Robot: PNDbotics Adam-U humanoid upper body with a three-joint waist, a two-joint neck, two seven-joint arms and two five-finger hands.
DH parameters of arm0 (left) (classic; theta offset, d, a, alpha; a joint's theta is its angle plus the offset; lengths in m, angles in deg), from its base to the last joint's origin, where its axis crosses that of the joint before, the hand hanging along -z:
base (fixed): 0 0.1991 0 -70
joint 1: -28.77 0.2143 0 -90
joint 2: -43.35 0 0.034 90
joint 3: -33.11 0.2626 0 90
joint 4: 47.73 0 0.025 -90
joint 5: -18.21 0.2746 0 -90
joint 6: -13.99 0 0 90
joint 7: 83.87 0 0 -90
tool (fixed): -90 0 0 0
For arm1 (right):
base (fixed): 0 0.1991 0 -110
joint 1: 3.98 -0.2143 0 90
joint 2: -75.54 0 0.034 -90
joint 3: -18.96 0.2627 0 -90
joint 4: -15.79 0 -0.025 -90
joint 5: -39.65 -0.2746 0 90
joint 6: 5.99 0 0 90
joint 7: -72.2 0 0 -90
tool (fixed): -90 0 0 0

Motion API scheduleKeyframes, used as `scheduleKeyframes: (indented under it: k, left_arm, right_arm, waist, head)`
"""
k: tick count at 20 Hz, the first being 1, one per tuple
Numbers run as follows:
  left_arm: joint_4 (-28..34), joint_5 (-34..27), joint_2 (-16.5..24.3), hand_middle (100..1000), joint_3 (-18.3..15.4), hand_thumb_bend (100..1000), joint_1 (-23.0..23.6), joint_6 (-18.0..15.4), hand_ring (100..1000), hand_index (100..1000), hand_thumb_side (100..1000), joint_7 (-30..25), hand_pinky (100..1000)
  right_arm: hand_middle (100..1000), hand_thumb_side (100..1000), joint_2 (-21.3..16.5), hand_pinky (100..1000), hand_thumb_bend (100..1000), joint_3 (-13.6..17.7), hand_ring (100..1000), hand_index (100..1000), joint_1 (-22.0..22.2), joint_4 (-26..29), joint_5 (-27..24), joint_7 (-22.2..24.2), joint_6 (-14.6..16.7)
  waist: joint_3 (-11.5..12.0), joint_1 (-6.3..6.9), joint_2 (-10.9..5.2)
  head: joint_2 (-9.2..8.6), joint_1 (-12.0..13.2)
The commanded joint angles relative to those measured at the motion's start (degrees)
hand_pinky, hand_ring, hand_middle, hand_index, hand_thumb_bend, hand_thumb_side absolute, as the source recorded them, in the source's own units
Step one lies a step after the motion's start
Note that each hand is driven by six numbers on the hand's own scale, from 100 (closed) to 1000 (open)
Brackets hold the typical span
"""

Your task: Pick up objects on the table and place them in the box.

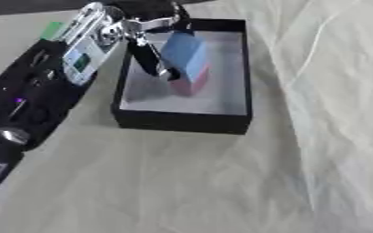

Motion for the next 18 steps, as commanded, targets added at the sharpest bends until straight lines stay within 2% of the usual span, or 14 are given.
scheduleKeyframes:
  k: [1, 4, 9, 15, 18]
  left_arm:
    - [-0.1, 1.2, 0.3, 787, -1.0, 603, -0.9, -0.9, 826, 856, 393, -2.0, 872]
    - [1.6, 0.5, 1.6, 807, -1.6, 743, -0.5, -1.7, 838, 920, 521, -3.0, 885]
    - [7.4, -5.1, 5.1, 799, -4.3, 877, -0.3, 0.2, 827, 953, 678, -0.1, 877]
    - [15.0, -13.2, 9.4, 799, -7.2, 800, -0.3, 4.4, 823, 950, 577, 1.5, 872]
    - [18.3, -16.3, 11.7, 783, -8.5, 692, -0.4, 6.4, 810, 924, 546, 2.0, 861]
  right_arm:
    - [857, 925, -1.1, 923, 100, 0.2, 818, 877, -0.8, 1.4, 0.2, 0.2, 0.2]
    - [857, 922, -1.1, 923, 100, 0.1, 818, 877, -0.8, 1.5, 0.2, 0.3, 0.2]
    - [857, 922, -1.5, 923, 100, 0.5, 818, 877, -0.2, 1.7, 0.1, -0.1, 0.3]
    - [857, 921, -2.0, 923, 100, 1.0, 817, 878, 0.7, 1.6, 0.0, -0.7, 0.5]
    - [857, 921, -2.2, 923, 100, 1.1, 818, 877, 1.0, 1.6, 0.0, -0.8, 0.6]
  waist:
    - [0.0, 0.37, 0.06]
    - [0.0, 0.32, 0.02]
    - [0.4, 0.32, -0.18]
    - [1.3, 0.25, -0.44]
    - [1.8, 0.22, -0.59]
  head:
    - [-0.11, 0.0]
    - [-0.11, 0.0]
    - [-0.11, -0.6]
    - [-0.11, -1.9]
    - [-0.11, -2.5]
